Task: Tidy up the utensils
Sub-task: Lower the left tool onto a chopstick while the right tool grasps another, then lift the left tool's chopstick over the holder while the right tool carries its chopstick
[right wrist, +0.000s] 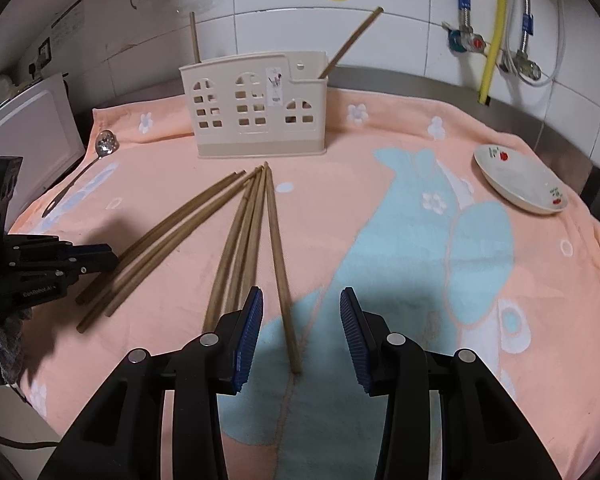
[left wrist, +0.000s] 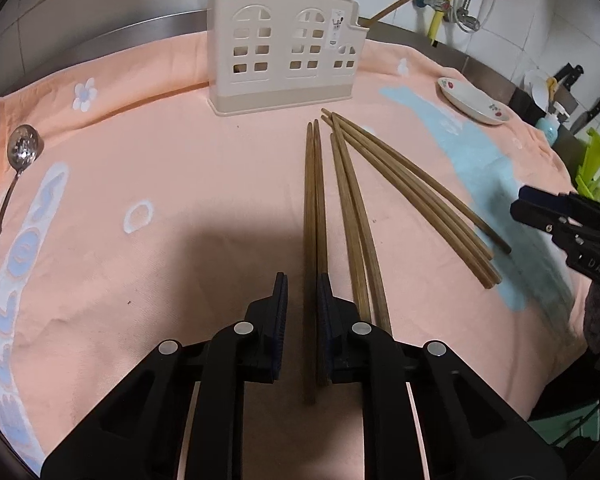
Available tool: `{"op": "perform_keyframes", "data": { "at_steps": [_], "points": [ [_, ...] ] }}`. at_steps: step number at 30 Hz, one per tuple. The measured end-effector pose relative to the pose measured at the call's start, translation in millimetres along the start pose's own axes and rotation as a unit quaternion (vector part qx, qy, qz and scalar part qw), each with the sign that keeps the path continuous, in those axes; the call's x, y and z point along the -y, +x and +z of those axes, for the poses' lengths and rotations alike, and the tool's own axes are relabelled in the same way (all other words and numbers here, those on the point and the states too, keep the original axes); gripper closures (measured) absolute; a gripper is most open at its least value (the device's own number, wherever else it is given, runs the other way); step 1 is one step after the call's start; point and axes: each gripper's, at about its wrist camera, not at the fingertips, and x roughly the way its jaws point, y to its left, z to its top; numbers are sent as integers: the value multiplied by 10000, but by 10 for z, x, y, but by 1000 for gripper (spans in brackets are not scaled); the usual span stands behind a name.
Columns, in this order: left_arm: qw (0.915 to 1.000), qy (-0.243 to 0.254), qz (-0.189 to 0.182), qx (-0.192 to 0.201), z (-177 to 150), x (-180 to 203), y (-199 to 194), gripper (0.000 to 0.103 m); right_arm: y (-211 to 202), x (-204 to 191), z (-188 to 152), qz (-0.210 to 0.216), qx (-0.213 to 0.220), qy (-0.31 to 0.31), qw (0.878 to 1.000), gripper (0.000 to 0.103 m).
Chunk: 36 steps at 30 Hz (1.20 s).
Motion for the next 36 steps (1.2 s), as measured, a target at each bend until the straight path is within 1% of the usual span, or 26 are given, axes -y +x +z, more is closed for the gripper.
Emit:
{"op": "perform_keyframes", "data": {
  "at_steps": [6,8,11,13,14,15,16,18,20,22,24,29,33,36],
  "points": [
    [10000,21,51,-10,9,-6,12,89,70,9,-34,20,-100,58,9999,64],
    [9999,99,96,-12,12,33,10,89,95,-4,-48,21,-130,35,9999,64],
    [9993,250,268,19,16,90,13,90,135,-21,-65,17,-178,14,9998,67],
    [9994,226,276,23,18,74,14,90,159,-25,-81,11,-204,16,9998,68],
    [9993,222,307,34,22,67,12,90,170,-28,-87,17,-220,20,9998,70],
    [9988,247,425,43,28,68,14,90,179,-28,-90,26,-235,22,9997,71],
    [9987,252,450,57,29,63,11,90,188,-30,-95,25,-246,28,9997,71],
    [9987,232,449,45,37,62,10,90,207,-38,-102,47,-268,20,9996,75],
    [9988,243,434,28,25,81,18,90,232,-52,-108,58,-281,9,9996,76],
    [9993,237,300,-41,2,108,40,90,265,-66,-112,67,-299,0,9995,78],
    [9990,295,338,-25,-29,142,53,90,302,-82,-116,86,-326,-17,9994,83],
    [9993,220,307,-16,-24,113,50,91,358,-102,-98,41,-306,-96,9995,87],
    [9990,221,378,20,-32,150,51,91,378,-115,-87,-26,-279,-139,9995,92],
    [9991,162,399,55,-28,146,48,96,384,-129,-79,-46,-259,-177,9995,94]
  ]
}}
